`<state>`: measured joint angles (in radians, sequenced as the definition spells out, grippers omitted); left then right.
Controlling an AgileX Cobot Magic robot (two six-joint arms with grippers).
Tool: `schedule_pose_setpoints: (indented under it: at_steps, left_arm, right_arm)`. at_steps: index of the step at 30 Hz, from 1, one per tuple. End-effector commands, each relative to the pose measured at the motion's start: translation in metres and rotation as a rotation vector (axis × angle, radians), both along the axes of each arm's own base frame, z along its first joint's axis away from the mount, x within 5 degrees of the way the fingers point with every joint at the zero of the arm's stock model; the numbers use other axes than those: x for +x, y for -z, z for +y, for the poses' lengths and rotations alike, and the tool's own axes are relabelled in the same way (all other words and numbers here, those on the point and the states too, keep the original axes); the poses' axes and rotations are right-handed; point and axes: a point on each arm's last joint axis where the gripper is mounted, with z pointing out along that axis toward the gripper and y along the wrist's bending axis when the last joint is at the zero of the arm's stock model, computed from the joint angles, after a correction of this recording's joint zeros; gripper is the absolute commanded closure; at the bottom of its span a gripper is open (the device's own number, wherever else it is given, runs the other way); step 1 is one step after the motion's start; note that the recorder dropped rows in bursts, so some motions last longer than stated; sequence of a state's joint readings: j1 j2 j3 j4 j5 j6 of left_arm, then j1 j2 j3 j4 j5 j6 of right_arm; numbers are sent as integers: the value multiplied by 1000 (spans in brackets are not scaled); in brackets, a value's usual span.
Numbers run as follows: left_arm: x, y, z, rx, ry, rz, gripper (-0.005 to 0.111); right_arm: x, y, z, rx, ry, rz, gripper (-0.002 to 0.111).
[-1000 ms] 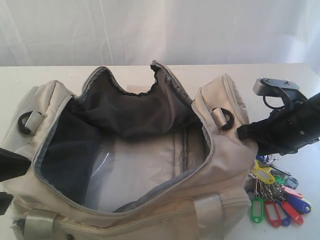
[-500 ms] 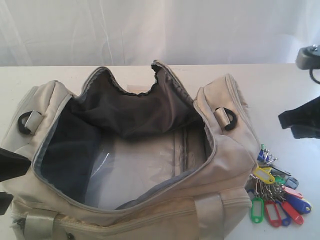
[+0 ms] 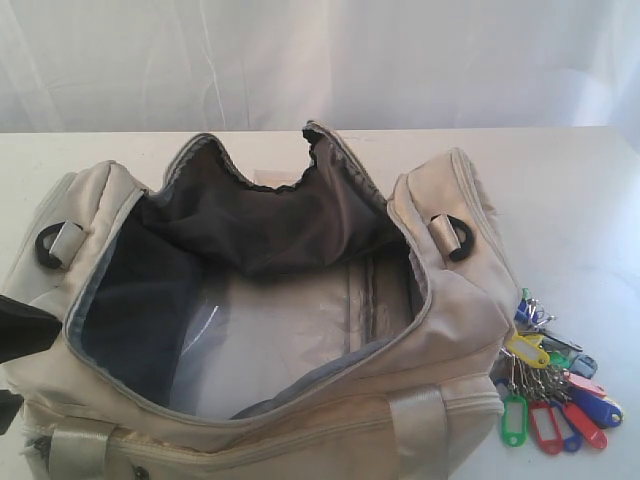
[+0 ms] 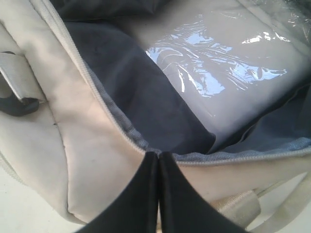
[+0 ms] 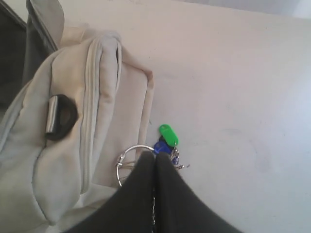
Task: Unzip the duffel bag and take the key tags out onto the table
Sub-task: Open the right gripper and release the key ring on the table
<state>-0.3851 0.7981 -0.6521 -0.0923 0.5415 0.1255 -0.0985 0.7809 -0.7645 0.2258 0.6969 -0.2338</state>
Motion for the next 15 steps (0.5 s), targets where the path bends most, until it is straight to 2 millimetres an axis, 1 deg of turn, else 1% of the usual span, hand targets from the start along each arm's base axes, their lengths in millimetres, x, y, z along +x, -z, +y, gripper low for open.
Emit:
schedule_pose_setpoints:
  at_steps: [1, 12, 15]
  left_arm:
    - [-1, -1, 0, -8, 0, -7, 107]
    - [-1, -1, 0, -7, 1, -8, 107]
    - [-5, -3, 0, -6, 17, -25, 107]
  right_arm:
    - [-5, -2, 1, 21, 10, -22, 108]
    - [-6, -2, 1, 26, 9, -14, 108]
    - [-6, -2, 1, 26, 9, -14, 108]
